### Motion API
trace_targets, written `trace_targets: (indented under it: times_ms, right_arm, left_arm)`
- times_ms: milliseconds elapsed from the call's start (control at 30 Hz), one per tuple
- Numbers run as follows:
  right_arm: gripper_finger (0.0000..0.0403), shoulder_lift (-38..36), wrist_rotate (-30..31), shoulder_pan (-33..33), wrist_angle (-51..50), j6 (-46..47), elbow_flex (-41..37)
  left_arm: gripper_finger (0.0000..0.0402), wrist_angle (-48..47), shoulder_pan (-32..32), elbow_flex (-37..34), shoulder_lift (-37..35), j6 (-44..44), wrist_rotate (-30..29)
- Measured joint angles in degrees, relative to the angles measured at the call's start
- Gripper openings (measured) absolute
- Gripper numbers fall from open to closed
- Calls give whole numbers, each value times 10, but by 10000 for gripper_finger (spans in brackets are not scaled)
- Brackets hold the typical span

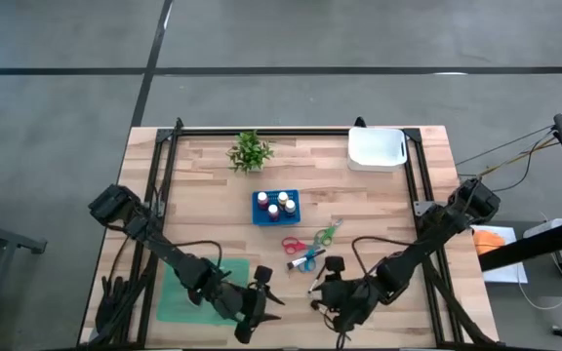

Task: Pick & Place Paint Supplies
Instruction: Put the brow brush into the green bin

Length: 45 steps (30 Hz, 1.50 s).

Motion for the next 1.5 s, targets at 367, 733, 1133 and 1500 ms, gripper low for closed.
trace_targets:
  times_ms: [367,733,1133,1500]
  right_arm:
    - [173,111,-7,5,3,76,19]
    - [173,168,-15,22,28,97,51]
    - [115,196,-10,23,35,122,47]
    - [8,179,-20,24,31,113,45]
  left_arm:
    - [173,-25,-46,0,-56,11,-85]
    - [174,-39,-47,0,-68,8,-88]
    - [174,-40,-48,0,-68,4,-88]
    - [174,-41,-49,0,-68,-9,-88]
